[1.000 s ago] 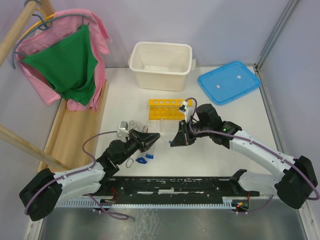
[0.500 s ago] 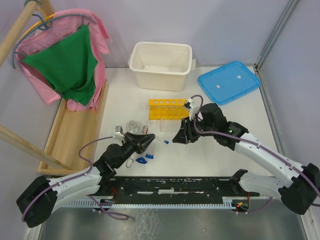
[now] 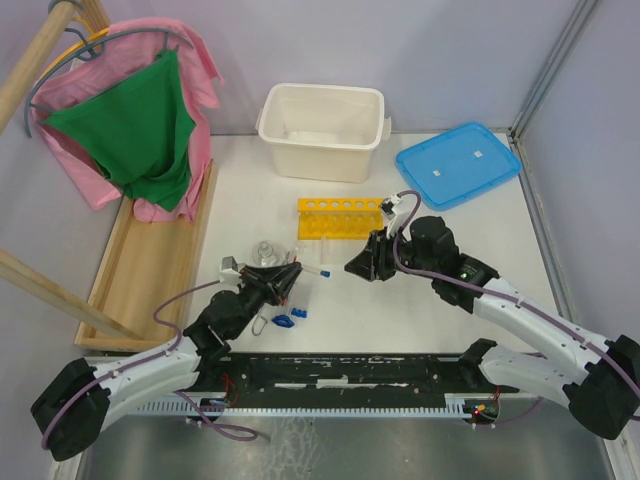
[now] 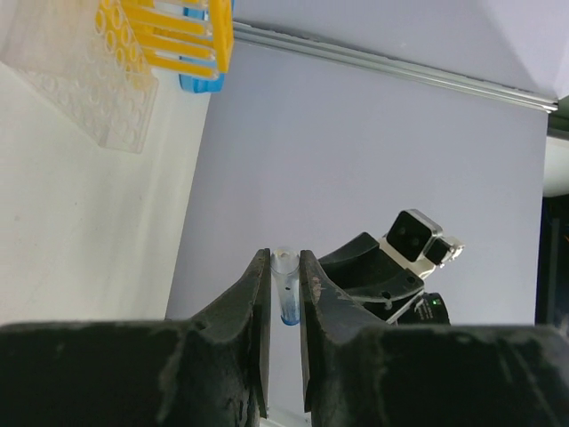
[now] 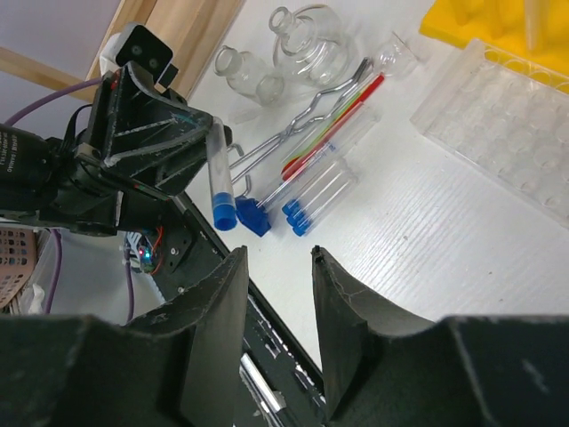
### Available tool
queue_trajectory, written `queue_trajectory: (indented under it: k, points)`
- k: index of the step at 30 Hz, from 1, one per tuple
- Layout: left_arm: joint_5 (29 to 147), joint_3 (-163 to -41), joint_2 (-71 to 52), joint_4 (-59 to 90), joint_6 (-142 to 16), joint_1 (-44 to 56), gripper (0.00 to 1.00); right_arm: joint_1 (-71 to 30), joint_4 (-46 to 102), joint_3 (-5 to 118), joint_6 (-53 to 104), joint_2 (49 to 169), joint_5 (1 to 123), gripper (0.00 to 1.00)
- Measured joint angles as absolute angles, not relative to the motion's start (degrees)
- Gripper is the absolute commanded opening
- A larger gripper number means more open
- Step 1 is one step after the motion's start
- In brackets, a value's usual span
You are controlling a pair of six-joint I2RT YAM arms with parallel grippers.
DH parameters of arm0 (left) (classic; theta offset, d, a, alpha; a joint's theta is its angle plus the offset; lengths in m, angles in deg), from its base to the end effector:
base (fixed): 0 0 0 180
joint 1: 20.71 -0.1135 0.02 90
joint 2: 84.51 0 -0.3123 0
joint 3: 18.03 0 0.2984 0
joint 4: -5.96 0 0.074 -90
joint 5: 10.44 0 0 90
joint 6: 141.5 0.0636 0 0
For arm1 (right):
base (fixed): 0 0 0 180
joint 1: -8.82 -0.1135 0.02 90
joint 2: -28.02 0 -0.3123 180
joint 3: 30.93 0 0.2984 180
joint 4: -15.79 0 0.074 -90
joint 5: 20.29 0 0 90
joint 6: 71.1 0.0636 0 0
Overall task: Organize the chemistry lab equipment
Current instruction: Insert the test tube into the slot of the test tube rack.
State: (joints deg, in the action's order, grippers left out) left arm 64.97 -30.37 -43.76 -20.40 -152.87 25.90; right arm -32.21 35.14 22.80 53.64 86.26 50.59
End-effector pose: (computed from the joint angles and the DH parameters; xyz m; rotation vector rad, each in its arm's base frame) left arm 0.1362 -0.1208 0.1705 -1.0913 1.5926 -1.7094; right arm 0.1943 0.1967 0.3013 -0.3537 2.1355 1.1464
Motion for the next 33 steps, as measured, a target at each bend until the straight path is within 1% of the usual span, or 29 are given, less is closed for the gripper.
queue_trajectory:
  k: [5, 11, 20, 33]
  points:
    - [64.6, -30.5, -38.1, -23.8, -153.7, 25.9, 0.03, -32.8, 31.8, 22.1, 53.6, 86.4, 51.6, 0.42]
    - [64.6, -31.4, -34.2, -27.6, -154.0, 25.9, 0.03, -33.7, 29.5, 22.0, 52.6, 86.4, 52.5, 0.41]
    - [64.6, -35.0, -32.2, -30.4, -153.9, 25.9, 0.03, -34.7, 27.0, 22.0, 51.6, 88.2, 53.6, 0.41]
    - [64.5, -35.5, -30.9, -31.0, -153.9, 25.9, 0.03, -35.0, 21.7, 20.2, 51.8, 87.6, 55.4, 0.4]
